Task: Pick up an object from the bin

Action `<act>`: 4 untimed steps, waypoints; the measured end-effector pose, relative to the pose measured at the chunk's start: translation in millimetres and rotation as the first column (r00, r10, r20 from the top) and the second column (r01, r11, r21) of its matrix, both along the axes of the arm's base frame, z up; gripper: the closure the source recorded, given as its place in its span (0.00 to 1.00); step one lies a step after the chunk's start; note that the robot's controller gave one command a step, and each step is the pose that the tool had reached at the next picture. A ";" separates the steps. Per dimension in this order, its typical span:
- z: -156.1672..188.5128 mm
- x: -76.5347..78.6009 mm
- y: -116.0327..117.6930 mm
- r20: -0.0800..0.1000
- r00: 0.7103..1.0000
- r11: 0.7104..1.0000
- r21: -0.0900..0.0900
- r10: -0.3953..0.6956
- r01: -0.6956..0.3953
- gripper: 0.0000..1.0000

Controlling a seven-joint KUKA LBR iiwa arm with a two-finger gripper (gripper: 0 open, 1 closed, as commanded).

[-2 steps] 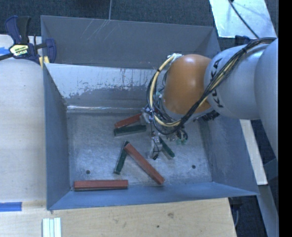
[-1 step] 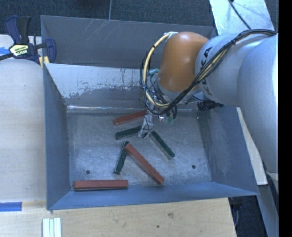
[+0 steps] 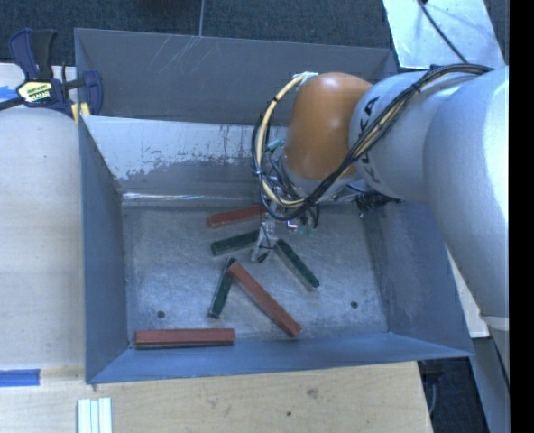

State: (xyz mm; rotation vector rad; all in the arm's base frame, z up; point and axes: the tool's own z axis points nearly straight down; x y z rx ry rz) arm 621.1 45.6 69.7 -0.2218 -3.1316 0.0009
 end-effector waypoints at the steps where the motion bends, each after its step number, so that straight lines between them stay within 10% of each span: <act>1: 1.1 0.5 -0.1 0.003 1.000 1.000 0.000 -0.001 0.001 1.00; 4: 407.0 0.6 -15.2 0.016 0.995 0.995 -0.001 0.101 -0.101 1.00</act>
Offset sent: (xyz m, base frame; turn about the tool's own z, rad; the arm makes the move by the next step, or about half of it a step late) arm 0.0000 0.0000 0.0000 0.0000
